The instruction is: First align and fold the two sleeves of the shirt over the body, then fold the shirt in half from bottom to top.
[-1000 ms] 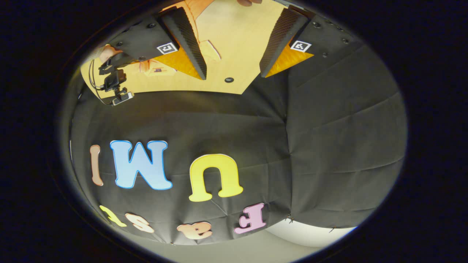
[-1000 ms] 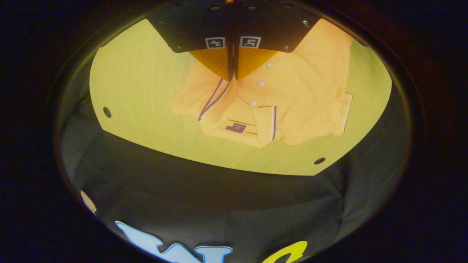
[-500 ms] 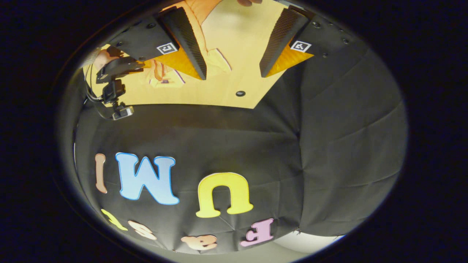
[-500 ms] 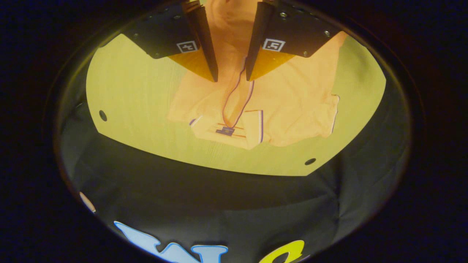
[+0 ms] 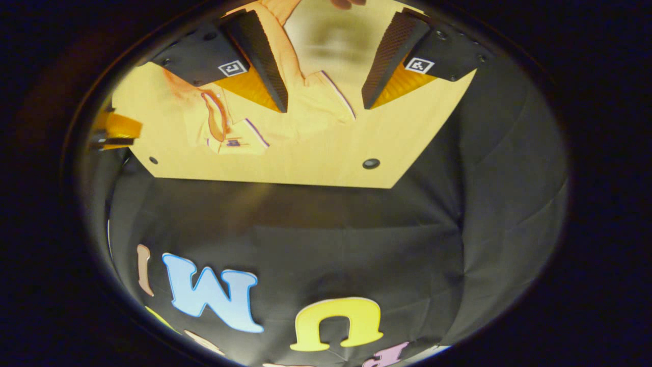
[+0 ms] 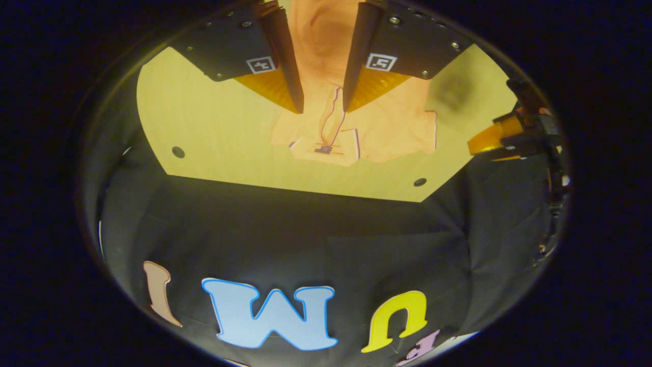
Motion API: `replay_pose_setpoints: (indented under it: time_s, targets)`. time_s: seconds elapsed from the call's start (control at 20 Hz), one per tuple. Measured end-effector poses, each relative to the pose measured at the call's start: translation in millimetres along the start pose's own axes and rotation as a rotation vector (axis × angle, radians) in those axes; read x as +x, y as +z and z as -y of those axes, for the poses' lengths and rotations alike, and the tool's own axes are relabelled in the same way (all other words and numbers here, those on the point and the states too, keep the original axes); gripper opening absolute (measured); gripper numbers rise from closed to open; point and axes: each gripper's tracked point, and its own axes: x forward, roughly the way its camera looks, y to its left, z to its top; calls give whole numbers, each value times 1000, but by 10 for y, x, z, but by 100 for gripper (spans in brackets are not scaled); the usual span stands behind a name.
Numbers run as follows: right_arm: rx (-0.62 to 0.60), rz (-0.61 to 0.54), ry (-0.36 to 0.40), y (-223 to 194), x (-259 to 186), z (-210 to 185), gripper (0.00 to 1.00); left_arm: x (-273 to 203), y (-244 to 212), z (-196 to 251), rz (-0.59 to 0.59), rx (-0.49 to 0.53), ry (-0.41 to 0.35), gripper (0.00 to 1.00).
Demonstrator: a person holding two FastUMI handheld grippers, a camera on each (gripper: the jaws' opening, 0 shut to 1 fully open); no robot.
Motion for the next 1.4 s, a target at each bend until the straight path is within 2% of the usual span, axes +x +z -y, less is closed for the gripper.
replay_pose_setpoints:
  time_s: [0.15, 0.45, 0.75, 1.1, 1.15, 1.25, 1.3, 1.35, 1.4]
  targets:
    - [56, 19, -25, 32, -305, 37, 50, 424, -297, -44, -76, -1, 2, 96]
    - [128, 8, -136, -112, -670, 295, 50, 980, -771, -182, -204, -2, 33, 98]
    - [183, -33, -200, -294, -815, 499, 50, 1141, -957, -152, -248, 6, 47, 97]
    - [205, -43, -195, -282, -806, 509, 50, 1147, -993, -120, -242, -25, 63, 95]
    - [204, -47, -192, -303, -795, 493, 50, 1164, -993, -75, -237, -19, 51, 86]
    - [202, -55, -188, -332, -790, 478, 50, 1182, -962, -39, -230, -13, 55, 57]
    - [200, -59, -187, -342, -790, 477, 50, 1193, -964, -32, -233, -14, 68, 34]
    - [199, -61, -188, -350, -794, 480, 50, 1201, -974, -26, -236, -4, 76, 24]
    - [201, -61, -189, -349, -798, 484, 50, 1189, -987, -14, -230, -5, 77, 23]
